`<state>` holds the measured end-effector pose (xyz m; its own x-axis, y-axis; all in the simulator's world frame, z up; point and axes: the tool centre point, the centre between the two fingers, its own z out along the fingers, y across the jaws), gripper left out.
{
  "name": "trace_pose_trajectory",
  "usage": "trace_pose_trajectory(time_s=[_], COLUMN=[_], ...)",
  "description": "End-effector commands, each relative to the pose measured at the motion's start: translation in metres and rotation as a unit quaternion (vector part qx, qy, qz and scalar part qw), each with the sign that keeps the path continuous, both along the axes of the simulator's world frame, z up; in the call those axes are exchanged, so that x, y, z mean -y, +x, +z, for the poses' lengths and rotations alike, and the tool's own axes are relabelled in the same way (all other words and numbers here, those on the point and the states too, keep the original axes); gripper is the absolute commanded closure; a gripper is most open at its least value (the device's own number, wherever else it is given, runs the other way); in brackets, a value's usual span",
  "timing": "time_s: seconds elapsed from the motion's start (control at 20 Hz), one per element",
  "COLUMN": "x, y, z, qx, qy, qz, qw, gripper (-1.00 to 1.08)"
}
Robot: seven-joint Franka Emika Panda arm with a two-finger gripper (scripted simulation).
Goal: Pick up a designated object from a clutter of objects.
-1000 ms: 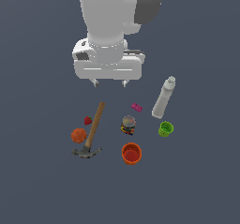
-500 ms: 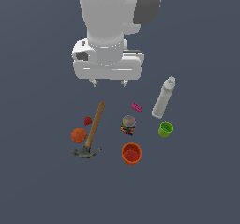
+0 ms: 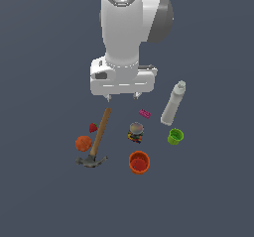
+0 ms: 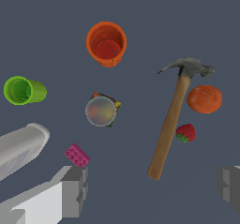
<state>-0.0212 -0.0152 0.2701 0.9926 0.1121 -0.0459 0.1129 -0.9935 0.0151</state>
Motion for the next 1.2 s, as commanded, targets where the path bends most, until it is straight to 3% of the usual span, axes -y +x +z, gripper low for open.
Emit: trace_pose_trajectory(time_s=[0.0, 0.5, 1.15], x=[-0.009, -0.054, -0.104], y=[-0.003, -0.031, -0.093], z=[-0.017, -0.1, -0.184], qx=[0.001, 0.006, 0.013], qy=[-0.001, -0.001, 0.01], qz=[0.026, 0.159, 0.321], qw=[0.9997, 0.9872, 0.9471], gripper=[-0.92, -0.92, -0.92])
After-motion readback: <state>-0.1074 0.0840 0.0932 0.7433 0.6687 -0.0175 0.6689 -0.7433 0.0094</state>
